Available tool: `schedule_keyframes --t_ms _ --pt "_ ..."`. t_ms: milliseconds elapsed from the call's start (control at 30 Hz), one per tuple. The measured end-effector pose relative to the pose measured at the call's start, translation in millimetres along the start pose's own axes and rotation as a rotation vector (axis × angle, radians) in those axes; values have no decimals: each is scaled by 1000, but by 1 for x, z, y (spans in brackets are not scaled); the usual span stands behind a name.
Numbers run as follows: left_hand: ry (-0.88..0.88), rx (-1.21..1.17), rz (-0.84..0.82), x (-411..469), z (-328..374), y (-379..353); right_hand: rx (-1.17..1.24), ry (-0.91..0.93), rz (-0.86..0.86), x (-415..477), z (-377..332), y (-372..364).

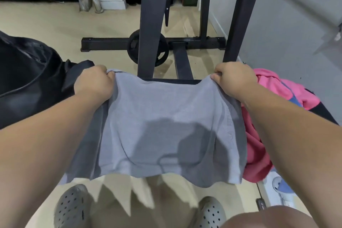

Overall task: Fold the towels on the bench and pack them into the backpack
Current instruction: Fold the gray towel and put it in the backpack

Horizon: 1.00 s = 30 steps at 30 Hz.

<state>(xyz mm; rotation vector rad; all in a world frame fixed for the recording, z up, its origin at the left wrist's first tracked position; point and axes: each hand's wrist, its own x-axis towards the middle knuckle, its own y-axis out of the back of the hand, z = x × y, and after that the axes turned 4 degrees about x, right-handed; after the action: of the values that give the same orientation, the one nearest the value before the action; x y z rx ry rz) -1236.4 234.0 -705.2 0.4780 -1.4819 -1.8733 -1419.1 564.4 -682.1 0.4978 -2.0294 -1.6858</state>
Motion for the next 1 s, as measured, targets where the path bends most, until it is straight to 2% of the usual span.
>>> schedule_keyframes --t_ms 167,300,433,567,700,800,900,1000 --pt "15 13 56 23 -2 -4 -18 -47 14 24 4 -6" --pt "-73 175 -19 11 4 -9 -11 -95 -7 25 -4 -10" --pt "-234 320 6 -22 32 -7 -49 -117 23 3 -23 -10" --pt "-454 185 -115 -88 76 -2 116 -154 86 -31 -36 -7" --pt "-812 -77 -156 -178 114 -4 191 -297 40 -68 -29 -8" --pt "-1042 10 -239 -226 130 -21 201 -398 -24 -93 -14 -11" --pt "-1095 218 -218 -243 137 -40 185 -359 -170 -108 -3 -16" --pt "-1107 113 -158 -237 143 -42 256 -297 -164 -111 5 -17"
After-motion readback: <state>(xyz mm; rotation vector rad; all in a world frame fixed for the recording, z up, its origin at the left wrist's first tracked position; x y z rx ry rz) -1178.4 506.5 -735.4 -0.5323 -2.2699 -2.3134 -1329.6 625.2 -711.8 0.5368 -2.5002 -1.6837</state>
